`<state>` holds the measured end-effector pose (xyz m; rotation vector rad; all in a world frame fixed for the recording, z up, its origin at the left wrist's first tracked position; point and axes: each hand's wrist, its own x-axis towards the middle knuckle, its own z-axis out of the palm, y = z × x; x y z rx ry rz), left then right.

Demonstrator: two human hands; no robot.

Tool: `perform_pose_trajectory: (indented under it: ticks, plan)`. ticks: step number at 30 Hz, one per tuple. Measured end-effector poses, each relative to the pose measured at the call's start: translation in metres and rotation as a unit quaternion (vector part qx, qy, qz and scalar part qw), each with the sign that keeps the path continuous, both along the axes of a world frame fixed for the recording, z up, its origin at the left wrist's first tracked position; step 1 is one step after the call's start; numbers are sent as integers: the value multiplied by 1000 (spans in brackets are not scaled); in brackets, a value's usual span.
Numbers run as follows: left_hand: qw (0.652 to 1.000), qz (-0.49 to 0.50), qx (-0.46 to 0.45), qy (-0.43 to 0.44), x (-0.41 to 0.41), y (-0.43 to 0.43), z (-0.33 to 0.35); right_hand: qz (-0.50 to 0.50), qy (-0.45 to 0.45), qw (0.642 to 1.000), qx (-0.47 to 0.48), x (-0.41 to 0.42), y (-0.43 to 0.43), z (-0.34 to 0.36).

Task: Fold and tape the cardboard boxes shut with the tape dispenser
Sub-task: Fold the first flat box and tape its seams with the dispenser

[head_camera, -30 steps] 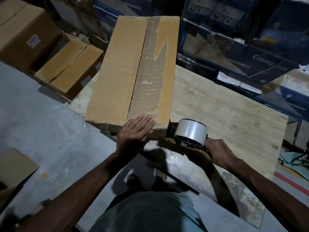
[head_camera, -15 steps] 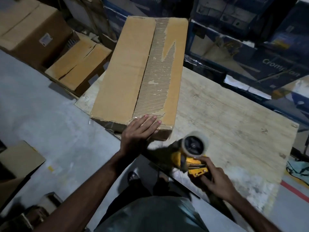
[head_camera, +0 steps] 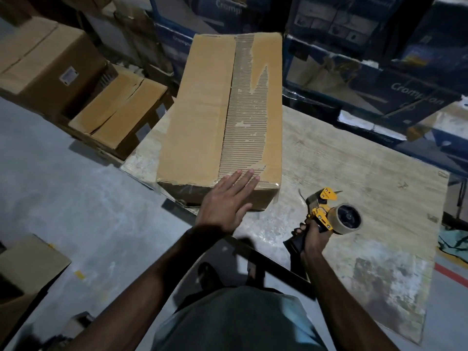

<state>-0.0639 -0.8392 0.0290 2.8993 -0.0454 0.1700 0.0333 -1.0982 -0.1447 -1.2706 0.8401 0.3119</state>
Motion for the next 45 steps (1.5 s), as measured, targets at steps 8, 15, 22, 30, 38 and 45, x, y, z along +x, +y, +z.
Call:
perform_pose_trajectory:
  ticks: [8, 15, 22, 30, 38, 45]
  plan:
    - [995, -71, -32, 55, -38, 112, 54, 36, -3, 935, -354, -50, 18, 90]
    - [996, 6, -17, 89, -75, 223, 55, 449, -431, 648, -439, 8, 25, 206]
    - [933, 18, -355, 48, -62, 219, 32, 642, -458, 337, -514, 61, 49, 214]
    - [907, 64, -414, -49, -65, 199, 9, 616, -503, 378, -474, 64, 59, 200]
    - [948, 31, -291, -125, -76, 191, -5, 568, -577, 384, -445, 61, 58, 195]
    - [975, -25, -136, -175, -78, 196, -9, 556, -595, 355, -459, 64, 59, 196]
